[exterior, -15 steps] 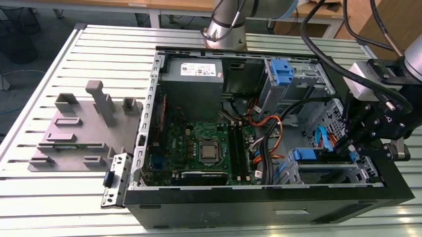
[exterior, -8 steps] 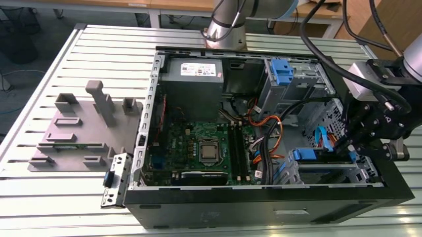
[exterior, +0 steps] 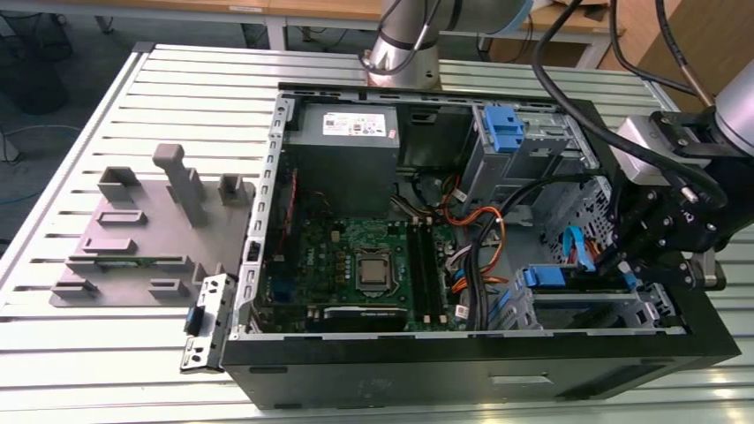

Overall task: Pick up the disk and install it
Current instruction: 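Insert the second disk wire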

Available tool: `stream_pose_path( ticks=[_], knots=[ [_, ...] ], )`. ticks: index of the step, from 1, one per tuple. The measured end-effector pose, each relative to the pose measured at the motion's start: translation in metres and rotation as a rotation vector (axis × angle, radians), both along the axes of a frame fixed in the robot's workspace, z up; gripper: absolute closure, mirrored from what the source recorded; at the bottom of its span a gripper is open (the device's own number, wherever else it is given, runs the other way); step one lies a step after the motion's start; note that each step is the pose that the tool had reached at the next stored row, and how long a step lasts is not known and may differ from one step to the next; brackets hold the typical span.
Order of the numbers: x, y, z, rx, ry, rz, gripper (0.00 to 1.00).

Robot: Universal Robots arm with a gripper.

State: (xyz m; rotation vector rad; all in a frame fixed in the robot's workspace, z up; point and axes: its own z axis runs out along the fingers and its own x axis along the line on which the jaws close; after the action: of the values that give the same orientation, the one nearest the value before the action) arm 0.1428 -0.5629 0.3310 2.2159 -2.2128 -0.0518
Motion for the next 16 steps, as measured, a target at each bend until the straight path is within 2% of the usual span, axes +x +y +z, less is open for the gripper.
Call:
stream_pose_path(
  ticks=[9, 16],
  knots=[
    [-0.0001, 0.0000, -0.0026, -0.0008, 0.0000, 0.000, 0.84],
    [-0.0002, 0.0001, -0.0036, 0.0013, 0.0001, 0.000, 0.82]
  ],
)
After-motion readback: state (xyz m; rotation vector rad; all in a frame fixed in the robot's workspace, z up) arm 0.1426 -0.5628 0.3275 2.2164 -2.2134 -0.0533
